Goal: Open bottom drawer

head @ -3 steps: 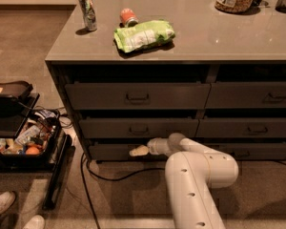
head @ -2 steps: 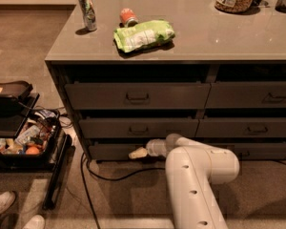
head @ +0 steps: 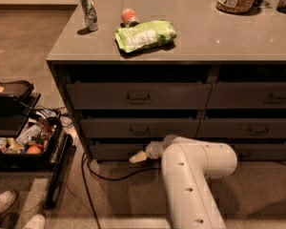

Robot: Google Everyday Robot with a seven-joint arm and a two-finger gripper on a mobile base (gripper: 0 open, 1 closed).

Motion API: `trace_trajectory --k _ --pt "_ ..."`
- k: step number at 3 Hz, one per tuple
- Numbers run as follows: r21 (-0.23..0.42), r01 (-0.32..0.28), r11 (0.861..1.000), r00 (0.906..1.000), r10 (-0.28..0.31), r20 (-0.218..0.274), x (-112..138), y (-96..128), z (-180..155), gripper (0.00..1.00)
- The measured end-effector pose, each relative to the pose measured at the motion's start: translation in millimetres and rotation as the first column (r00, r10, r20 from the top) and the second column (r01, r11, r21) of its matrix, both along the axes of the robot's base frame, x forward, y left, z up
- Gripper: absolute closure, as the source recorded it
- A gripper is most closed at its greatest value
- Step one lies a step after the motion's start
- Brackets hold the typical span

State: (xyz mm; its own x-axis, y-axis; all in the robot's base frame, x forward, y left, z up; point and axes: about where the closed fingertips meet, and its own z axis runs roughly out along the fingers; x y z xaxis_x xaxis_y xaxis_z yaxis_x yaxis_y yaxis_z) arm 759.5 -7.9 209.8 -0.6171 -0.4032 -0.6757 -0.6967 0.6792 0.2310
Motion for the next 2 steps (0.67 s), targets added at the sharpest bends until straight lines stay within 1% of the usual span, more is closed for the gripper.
trace_trajectory --k 1,2 --pt "0.0 0.0 1.0 1.0 0.0 0.0 0.0 0.0 0.0 0.0" --pt "0.0 0.0 1.0 1.0 0.0 0.0 0.0 0.0 0.0 0.18"
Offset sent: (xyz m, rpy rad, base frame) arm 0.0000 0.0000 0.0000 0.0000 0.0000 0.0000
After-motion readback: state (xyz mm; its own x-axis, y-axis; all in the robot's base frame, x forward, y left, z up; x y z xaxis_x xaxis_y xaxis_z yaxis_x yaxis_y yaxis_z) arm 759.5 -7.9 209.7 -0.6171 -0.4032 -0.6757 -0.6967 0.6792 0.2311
